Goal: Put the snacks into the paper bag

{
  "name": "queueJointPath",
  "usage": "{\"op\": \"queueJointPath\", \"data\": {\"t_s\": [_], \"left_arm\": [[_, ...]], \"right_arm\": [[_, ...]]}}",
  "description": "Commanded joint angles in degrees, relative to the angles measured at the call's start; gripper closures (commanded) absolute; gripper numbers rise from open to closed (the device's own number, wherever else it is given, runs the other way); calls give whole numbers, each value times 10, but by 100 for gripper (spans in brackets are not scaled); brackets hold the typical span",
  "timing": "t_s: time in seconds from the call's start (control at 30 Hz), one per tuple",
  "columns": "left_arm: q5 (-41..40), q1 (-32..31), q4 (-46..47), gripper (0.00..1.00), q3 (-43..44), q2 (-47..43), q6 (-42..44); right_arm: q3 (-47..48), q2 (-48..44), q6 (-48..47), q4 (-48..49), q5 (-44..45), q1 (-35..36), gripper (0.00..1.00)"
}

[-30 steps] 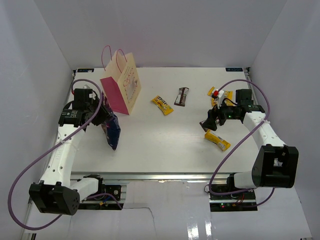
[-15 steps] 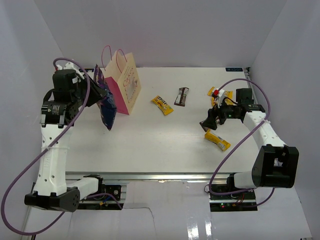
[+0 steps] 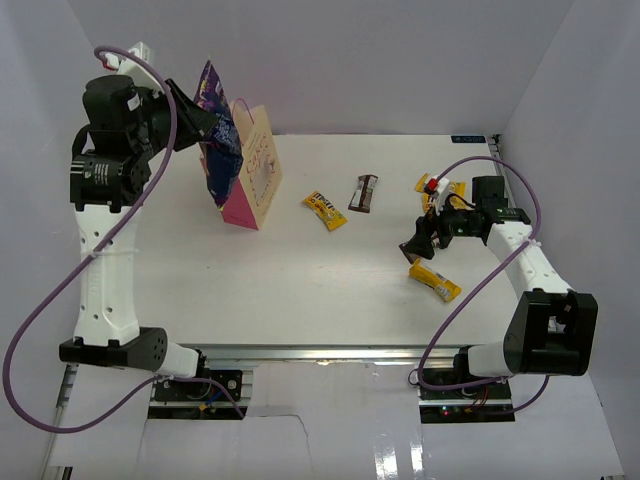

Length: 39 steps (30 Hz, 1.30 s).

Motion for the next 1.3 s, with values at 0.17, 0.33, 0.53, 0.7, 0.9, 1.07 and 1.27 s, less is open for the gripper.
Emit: {"op": "queueJointPath", "data": {"t_s": [0.17, 0.33, 0.53, 0.7, 0.9, 1.07, 1.27], "left_arm": [[57, 2, 155, 100, 99, 63, 19], [66, 2, 190, 100, 120, 107, 19], [67, 1, 205, 100, 146, 131, 30], [73, 1, 237, 100, 135, 134, 40], [81, 4, 284, 100, 108, 148, 48], [81, 20, 322, 100, 78, 161, 52], [94, 32, 340, 100, 64, 187, 43]], "right_arm": [[19, 3, 5, 12, -7, 2, 8], [23, 6, 3, 12, -4, 1, 8], [19, 11, 3, 13, -8, 0, 8], [17, 14, 6, 16, -14, 0, 7], [17, 16, 6, 17, -16, 0, 7], [12, 14, 9, 19, -17, 0, 7], [8, 13, 11, 20, -18, 0, 7]]}}
